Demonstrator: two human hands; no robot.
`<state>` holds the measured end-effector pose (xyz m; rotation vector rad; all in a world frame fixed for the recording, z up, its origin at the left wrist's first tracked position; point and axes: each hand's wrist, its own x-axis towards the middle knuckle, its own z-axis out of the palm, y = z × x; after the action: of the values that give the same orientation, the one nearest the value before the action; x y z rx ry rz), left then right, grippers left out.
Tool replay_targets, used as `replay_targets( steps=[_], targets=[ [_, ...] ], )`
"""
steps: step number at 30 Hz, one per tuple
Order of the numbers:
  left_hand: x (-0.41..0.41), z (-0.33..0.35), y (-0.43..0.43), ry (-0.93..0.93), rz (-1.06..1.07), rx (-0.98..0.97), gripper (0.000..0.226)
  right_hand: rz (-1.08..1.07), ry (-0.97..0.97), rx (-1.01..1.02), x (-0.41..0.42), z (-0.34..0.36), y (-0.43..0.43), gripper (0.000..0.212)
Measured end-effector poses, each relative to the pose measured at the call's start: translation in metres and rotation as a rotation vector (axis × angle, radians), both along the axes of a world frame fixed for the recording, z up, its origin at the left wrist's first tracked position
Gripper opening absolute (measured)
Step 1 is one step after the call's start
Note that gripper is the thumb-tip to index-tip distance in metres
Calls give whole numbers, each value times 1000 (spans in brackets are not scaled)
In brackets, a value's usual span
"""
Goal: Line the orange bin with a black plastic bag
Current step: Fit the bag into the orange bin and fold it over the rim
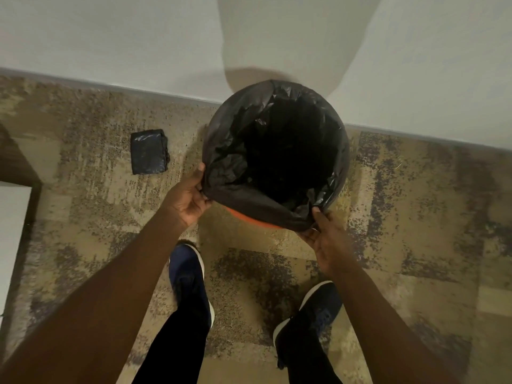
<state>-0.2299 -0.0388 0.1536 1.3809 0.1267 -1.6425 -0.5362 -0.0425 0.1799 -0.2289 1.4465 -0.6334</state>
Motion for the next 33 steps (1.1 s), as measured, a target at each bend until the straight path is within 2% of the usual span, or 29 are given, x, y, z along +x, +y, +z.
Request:
replay_targets(
  steps=[5, 9, 12, 16, 18, 22, 25, 28, 31, 33],
  targets=[
    [-10, 0, 17, -171, -54, 178, 52, 68, -28, -4, 8, 2, 12, 29],
    [-35, 10, 33, -150, 61, 165, 71, 1, -174, 58, 10, 4, 25, 31],
    [-49, 13, 52, -71, 137, 123, 58, -79, -214, 71, 9, 4, 28, 29],
    [-65, 20, 71, 50, 198, 52, 20, -197, -239, 83, 12, 5, 27, 30],
    [-76, 25, 74, 82, 232, 40, 9, -257, -239, 99, 18, 7, 27, 34],
    [-97, 26, 79, 142, 329, 116, 27, -307, -236, 130, 33, 8, 29, 35],
    [-109, 27, 76, 150, 364, 178, 26, -227, -228, 97, 42, 8, 28, 31],
    [-116, 33, 64, 88, 358, 179, 23, -171, -259, 62, 44, 8, 26, 43],
    [-120, 43, 52, -133, 245, 159, 35, -117, -270, 47, 43, 7, 32, 48],
    [-124, 49, 47, -258, 208, 211, 38, -115, -286, 51, 43, 6, 38, 51]
  ],
)
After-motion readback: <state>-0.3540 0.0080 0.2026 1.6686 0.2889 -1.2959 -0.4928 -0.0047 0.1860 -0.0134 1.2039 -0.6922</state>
